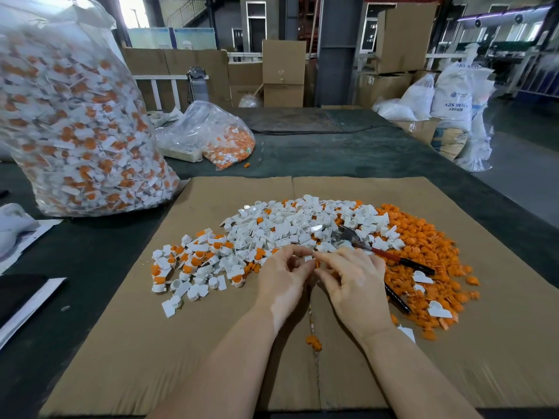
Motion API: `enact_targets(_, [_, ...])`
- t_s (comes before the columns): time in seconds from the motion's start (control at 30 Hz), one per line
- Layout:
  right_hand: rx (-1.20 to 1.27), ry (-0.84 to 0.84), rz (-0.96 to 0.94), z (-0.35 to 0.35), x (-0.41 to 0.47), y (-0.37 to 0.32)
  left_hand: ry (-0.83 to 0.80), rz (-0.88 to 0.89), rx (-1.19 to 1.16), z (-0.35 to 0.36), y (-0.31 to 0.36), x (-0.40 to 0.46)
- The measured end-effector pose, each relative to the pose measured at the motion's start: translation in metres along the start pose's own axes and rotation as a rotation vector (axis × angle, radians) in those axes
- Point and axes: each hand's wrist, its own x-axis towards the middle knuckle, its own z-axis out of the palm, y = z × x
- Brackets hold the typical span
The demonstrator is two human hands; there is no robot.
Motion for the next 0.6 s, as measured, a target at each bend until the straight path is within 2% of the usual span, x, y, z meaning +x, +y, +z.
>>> enact_targets(0.1, [-0.079, 0.045, 0.06, -0.005, 0.004, 0.002, -0.017, -0.064, -0.158, -0.001, 0.005, 0.002])
enact_targets(0.17, [-0.208, 0.002, 0.221, -0.012, 0.01, 0.006, -0.012, -0.102, -0.252, -0.001, 0.008, 0.003])
enact_targets(0.27, [-0.419, -0.356, 0.545, -0.024, 0.023, 0.019, -0.012, -0.136, -0.282, -0.001, 0.011, 0.004])
enact_targets(0.33, [-0.443, -0.565, 0.657, -0.028, 0.029, 0.029, -0.012, -0.141, -0.293, -0.001, 0.013, 0.004])
enact_targets(0.43, [-0.444, -0.659, 0.671, -0.03, 0.035, 0.032, 0.0, -0.155, -0.307, -0.002, 0.013, 0.005])
enact_targets(0.6, [-0.498, -0.539, 0.524, -0.036, 0.038, 0.026, 0.013, -0.183, -0.334, -0.002, 0.012, 0.009])
